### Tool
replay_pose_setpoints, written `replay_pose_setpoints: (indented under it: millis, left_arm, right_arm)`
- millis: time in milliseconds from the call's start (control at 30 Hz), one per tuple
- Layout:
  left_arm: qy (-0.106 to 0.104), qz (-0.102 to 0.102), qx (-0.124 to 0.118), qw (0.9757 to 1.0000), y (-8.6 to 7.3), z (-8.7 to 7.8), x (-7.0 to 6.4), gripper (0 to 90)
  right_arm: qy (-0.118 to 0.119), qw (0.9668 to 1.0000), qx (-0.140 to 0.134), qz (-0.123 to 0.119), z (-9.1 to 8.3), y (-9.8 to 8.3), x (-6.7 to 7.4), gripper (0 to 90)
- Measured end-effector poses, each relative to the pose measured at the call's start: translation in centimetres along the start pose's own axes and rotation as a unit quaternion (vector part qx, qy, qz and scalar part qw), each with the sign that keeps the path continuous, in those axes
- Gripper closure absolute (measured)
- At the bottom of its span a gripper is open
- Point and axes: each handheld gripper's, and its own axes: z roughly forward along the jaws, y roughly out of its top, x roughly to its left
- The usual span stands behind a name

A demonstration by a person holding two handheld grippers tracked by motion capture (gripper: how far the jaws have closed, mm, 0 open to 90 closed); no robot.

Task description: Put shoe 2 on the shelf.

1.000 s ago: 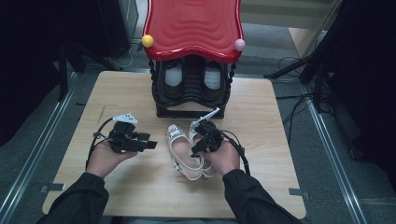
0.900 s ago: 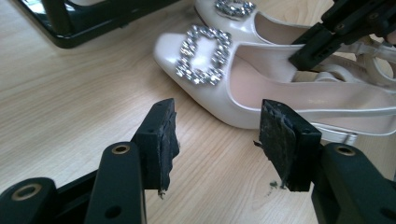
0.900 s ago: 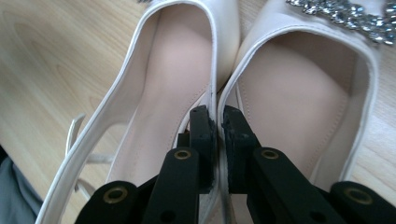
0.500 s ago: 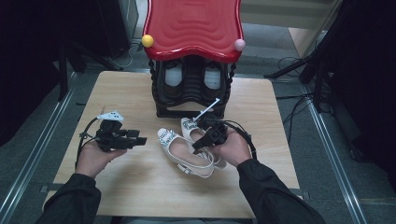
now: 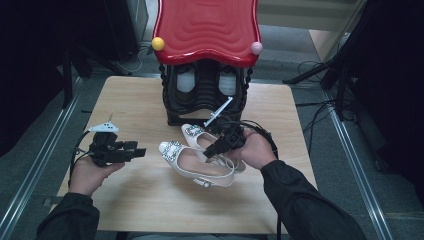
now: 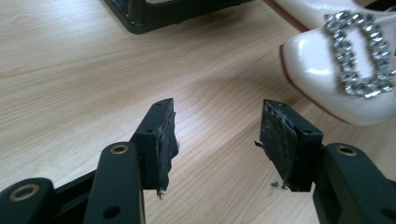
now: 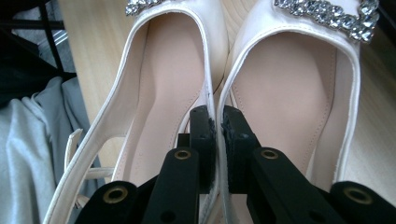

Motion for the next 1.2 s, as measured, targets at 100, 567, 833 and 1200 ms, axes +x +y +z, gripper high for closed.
replay_pose_setpoints:
  millis: [100,567,833,1200]
  left_arm:
    - [0.002,-0.005,-0.003,1.0000,-0.2,-0.2,0.0,46.0]
    - [0.001,-0.004,-0.002,1.0000,-0.4,-0.3,0.0,46.2]
    - [0.000,-0.002,0.001,1.0000,-0.3,-0.2,0.0,46.3]
    - [-0.006,0.003,0.002,1.0000,0.0,0.3,-0.1,46.4]
  right_arm:
    - [0.002,0.9999,-0.008,-0.008,-0.9,0.6,0.4,86.0]
    - [0.000,0.9979,-0.061,-0.024,-8.0,3.6,1.8,86.1]
    - [-0.002,0.9885,-0.151,-0.009,-12.0,4.8,2.1,86.1]
    - [-0.004,0.9712,-0.236,0.032,-15.6,5.9,1.9,86.2]
